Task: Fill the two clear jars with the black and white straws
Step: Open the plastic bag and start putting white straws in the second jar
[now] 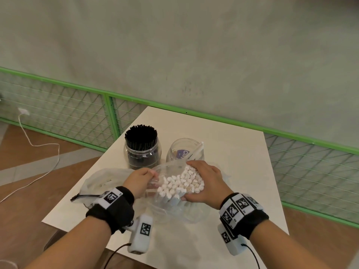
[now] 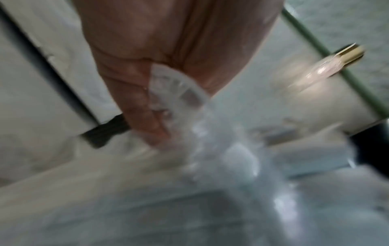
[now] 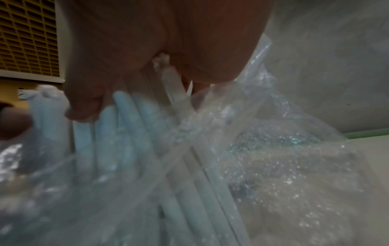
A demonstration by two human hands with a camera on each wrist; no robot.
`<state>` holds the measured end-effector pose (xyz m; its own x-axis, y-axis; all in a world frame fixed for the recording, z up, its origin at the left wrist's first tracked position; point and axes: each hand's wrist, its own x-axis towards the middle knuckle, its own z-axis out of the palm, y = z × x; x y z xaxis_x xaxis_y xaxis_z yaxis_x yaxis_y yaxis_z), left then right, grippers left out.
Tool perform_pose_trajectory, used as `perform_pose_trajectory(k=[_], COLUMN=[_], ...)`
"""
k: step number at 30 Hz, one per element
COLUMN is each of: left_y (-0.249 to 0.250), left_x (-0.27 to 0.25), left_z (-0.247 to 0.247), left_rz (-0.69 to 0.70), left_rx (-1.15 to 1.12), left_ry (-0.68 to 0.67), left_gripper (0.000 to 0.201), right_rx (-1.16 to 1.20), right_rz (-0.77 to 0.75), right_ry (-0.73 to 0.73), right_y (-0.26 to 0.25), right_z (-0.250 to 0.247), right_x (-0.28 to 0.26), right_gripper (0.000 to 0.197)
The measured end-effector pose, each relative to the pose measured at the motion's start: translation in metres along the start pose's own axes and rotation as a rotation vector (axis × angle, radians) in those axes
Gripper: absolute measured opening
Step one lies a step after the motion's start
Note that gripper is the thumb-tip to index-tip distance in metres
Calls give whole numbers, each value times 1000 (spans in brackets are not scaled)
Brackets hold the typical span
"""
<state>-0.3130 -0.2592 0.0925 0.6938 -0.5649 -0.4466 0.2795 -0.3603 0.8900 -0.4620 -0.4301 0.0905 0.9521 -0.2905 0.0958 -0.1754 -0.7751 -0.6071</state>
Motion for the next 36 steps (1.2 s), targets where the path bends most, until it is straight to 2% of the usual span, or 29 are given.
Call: perform_pose_trajectory(k=[2, 3, 5, 7, 8, 9, 10, 12, 14, 17, 19, 21, 25, 27, 30, 32, 36], left_y=[-16, -23, -25, -12, -2, 7, 11, 7, -9, -24, -28, -31, -36, -39, -37, -35, -30], left_x=[3, 5, 4, -11, -23, -34, -43, -47, -40, -28, -24, -20, -12, -9, -10, -11, -13], left_z=[3, 2, -1, -2, -1, 2, 7, 19, 27, 32, 32, 31, 27, 27, 29, 31, 28], left_rz=[-35, 14, 217, 535, 680, 772, 801, 741, 672, 600, 586, 602, 553, 512, 474, 471, 533], left_rx=[6, 101, 335, 425, 446, 504, 595, 767, 806, 577, 432, 368, 327, 346, 317, 263, 77], left_ry=[34, 71, 190, 277, 239, 141, 25, -118, -101, 18, 60, 75, 75, 21, -101, -93, -3], left_gripper=[20, 18, 21, 32, 40, 52, 68, 105, 119, 109, 88, 62, 48, 50, 72, 77, 64], right_rx=[5, 2, -4, -6, -5, -2, 2, 18, 81, 276, 386, 431, 491, 534, 557, 571, 664], right_rz=[17, 24, 33, 40, 43, 45, 47, 48, 98, 170, 185, 190, 197, 213, 231, 221, 155], right_ry=[-1, -1, 8, 12, 12, 15, 17, 30, 38, 99, 100, 53, 67, 135, 252, 287, 346], right_y=[-2, -2, -1, 1, 1, 0, 0, -3, -1, 4, 5, 7, 13, 13, 4, -4, -20], right_z=[1, 0, 0, 1, 0, 1, 1, 0, 4, 7, 6, 5, 11, 17, 27, 33, 32], right_x=[1, 1, 0, 1, 1, 1, 2, 4, 5, 4, 1, -4, -10, -9, -8, -6, -1], right_gripper=[93, 92, 91, 90, 90, 91, 91, 94, 98, 95, 95, 102, 113, 113, 100, 90, 81])
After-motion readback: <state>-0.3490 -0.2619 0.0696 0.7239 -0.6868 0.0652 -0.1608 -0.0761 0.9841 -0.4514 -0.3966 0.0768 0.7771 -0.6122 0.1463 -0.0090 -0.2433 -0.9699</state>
